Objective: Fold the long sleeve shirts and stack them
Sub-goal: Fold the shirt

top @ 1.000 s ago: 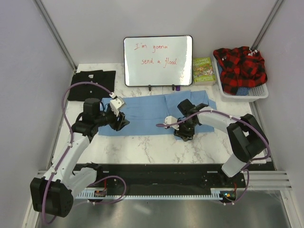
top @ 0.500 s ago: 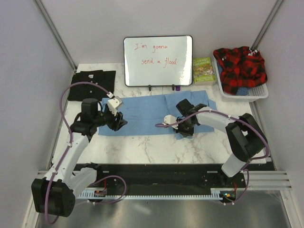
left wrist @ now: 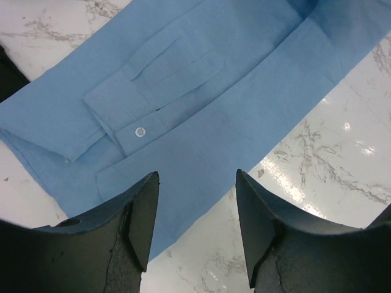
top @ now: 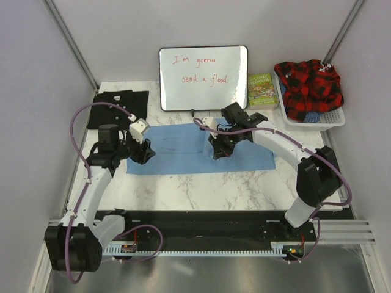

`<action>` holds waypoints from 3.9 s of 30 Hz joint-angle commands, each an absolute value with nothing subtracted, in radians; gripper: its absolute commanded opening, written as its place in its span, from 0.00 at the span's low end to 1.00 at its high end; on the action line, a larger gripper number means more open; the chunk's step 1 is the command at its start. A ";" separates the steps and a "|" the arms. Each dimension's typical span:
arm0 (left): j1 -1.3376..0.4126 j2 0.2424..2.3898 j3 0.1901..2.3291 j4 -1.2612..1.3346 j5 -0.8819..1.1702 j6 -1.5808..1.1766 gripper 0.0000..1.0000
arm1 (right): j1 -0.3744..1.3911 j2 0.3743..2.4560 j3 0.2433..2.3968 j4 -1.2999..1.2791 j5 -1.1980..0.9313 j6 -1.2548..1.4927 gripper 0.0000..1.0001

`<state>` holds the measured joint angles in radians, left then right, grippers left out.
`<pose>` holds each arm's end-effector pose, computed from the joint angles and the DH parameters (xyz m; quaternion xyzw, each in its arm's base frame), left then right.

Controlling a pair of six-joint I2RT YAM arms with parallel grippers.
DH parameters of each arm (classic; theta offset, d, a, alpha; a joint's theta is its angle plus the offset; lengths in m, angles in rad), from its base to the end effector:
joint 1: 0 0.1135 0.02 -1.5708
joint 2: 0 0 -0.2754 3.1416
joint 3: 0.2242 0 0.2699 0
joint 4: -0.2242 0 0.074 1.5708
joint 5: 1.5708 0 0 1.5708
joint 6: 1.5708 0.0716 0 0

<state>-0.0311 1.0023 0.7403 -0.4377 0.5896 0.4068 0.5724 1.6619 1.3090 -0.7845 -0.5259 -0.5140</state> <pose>0.2422 -0.0474 0.2494 0.3081 0.8202 -0.1834 0.4458 0.2914 0.2305 0.2298 -0.5353 0.7784 0.2598 0.2001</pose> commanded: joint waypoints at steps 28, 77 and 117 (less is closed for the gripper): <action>0.103 1.106 0.756 -0.319 0.514 -0.193 0.71 | 0.798 2.009 1.457 0.029 -0.370 0.413 0.00; 0.112 1.394 0.851 -0.311 0.716 -0.206 0.32 | 0.882 2.118 1.631 0.114 -0.414 0.446 0.00; -0.112 1.197 1.026 0.006 1.196 -1.040 0.02 | 0.226 1.531 1.249 -0.354 -0.468 -0.069 0.93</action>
<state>-0.1326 1.2545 0.9848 -0.0223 1.1229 -0.9749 0.2314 1.5669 1.2675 -0.3405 -0.4679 0.0013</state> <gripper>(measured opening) 0.025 0.928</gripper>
